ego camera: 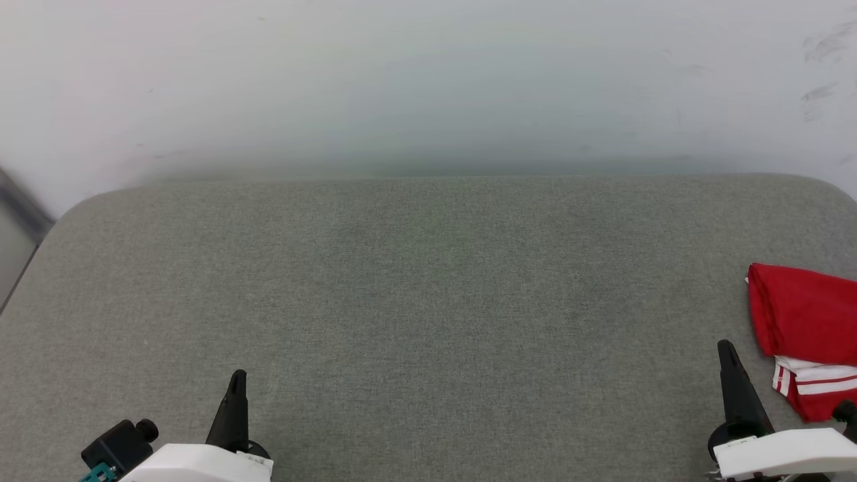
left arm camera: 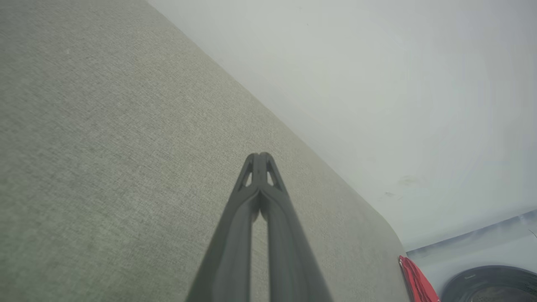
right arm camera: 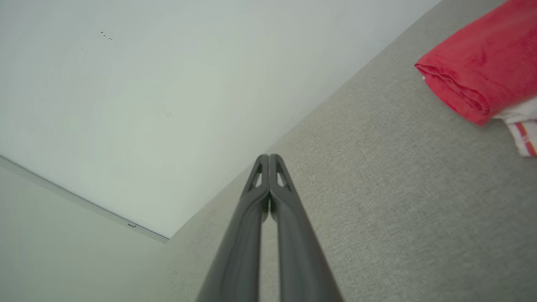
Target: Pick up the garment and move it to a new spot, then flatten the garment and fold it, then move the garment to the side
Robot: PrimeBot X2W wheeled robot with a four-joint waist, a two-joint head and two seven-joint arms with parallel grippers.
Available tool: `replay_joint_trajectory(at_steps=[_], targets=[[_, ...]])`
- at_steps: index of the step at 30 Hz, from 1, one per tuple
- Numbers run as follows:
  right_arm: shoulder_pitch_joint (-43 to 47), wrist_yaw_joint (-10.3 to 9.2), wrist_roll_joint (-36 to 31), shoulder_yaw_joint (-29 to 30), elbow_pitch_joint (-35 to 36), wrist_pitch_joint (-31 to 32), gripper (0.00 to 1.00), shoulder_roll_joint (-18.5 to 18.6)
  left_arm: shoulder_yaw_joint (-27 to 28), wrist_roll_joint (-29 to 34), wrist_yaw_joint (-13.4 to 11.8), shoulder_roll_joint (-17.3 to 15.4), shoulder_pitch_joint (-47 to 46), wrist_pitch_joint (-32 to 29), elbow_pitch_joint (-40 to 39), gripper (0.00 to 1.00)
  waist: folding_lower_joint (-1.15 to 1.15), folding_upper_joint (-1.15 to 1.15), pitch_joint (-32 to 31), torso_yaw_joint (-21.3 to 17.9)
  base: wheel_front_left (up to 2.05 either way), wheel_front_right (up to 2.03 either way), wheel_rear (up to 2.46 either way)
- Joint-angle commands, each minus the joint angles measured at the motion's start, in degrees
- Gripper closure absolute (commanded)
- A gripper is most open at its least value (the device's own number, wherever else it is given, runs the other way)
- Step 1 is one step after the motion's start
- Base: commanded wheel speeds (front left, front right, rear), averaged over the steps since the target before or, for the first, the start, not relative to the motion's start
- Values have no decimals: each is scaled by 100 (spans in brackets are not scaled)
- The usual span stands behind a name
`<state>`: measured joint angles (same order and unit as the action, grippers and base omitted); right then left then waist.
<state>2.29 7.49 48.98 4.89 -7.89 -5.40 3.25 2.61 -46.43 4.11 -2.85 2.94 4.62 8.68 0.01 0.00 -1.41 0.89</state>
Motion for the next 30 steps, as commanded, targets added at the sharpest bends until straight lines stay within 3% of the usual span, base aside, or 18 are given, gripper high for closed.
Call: replay_joint_trajectory(at_steps=[1,30], targets=[[-160,0,252,4,16,63,100,45,48,-247,55,-7,-162,-58,-25,100,0,0,4,-2,0,0,0],[-478,1,2056,40,-251,530,100,43,206,-2132,184,-7,-515,-523,216,100,-1,0,58,-33,0,0,0]])
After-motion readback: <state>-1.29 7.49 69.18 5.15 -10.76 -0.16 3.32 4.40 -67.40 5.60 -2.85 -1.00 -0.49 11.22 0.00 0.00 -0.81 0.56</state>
